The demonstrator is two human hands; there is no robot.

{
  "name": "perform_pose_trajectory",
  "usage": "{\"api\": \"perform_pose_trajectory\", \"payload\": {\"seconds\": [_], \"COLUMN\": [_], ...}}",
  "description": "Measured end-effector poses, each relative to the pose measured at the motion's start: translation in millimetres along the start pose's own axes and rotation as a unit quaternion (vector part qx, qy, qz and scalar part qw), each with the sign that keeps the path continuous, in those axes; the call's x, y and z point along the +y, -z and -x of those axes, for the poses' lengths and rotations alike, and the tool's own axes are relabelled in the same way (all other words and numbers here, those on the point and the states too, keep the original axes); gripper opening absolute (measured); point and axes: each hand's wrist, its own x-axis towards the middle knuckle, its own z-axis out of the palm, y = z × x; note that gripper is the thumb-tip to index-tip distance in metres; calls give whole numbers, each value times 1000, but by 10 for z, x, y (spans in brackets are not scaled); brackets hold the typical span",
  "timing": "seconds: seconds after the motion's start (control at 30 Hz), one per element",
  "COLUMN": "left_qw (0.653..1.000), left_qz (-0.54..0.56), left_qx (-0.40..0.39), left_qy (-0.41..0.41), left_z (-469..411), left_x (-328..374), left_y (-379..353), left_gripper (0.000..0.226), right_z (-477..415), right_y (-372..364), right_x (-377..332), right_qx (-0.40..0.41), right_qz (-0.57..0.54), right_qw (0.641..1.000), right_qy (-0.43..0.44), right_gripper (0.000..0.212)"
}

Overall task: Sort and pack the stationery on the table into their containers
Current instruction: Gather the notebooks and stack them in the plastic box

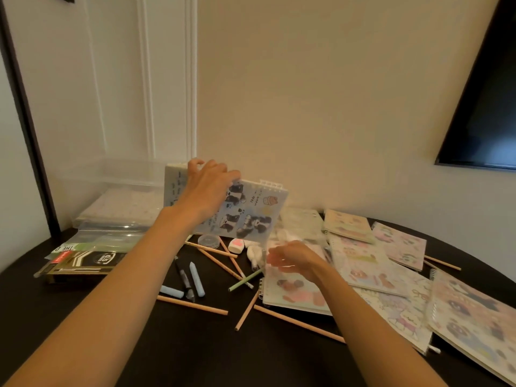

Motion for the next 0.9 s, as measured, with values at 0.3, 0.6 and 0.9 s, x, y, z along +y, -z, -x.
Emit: {"api": "perform_pose_trajectory", "payload": {"seconds": [0.3,0.6,0.9], "left_qw": [990,996,914], "left_qz": [-1,76,143], "left_qx": [-57,35,-372], "left_qy": [-130,-13,70], "left_z": [-348,-438,101], "left_x": [357,632,576], "left_y": [-8,-287,-1023], "left_gripper": [35,64,89], "right_z": [141,164,92], "right_y": [273,380,611], "right_x": [-4,0,257], "right_qx": [46,191,178], "right_qz": [-135,-287,-553], "right_qw": [959,912,813], "right_qy": [246,222,47], "right_gripper": [41,24,44]}}
